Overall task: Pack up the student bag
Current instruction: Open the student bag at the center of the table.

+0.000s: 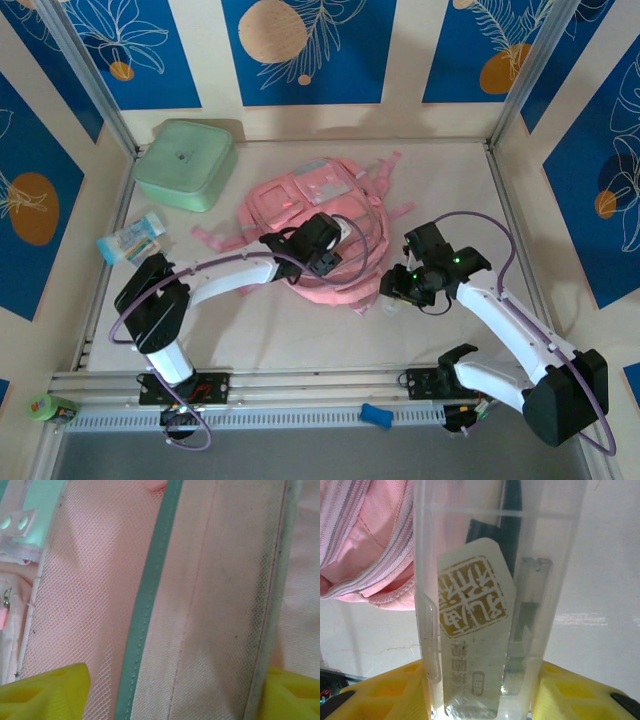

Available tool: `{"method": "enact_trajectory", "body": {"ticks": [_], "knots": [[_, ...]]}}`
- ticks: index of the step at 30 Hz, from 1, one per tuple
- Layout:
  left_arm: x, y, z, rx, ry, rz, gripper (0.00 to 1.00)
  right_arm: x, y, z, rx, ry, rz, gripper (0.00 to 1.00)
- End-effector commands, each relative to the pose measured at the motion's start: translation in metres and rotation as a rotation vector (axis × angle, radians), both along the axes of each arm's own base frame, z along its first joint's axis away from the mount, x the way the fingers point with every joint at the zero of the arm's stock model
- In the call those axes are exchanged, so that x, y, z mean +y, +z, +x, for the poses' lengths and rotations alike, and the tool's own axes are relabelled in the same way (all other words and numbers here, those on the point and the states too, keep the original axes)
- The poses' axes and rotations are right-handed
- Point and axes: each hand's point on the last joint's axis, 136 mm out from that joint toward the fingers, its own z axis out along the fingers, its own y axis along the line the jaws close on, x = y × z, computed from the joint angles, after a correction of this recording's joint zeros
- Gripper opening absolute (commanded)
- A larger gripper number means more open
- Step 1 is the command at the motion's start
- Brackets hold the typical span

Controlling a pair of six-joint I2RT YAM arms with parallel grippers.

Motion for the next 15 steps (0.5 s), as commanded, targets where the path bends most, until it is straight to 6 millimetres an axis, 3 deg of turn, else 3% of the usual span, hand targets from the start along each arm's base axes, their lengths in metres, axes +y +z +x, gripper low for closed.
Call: {"method": "enact_trajectory", "body": {"ticks": [1,10,15], "knots": [[0.011,0.022,0.014,-0.006,0.036,-0.063,0.70,0.007,0.012,0.003,-0.021,0.032,0.042,0.46],[0.022,0.032,0.022,0.017,0.059,-0.132,0.54,0.014,0.016,0.006,-0.013,0.056,0.061,0.46],[0.012,0.037,0.021,0.044,0.037,-0.202,0.43,0.020,0.019,0.007,-0.015,0.077,0.081,0.46]]}}
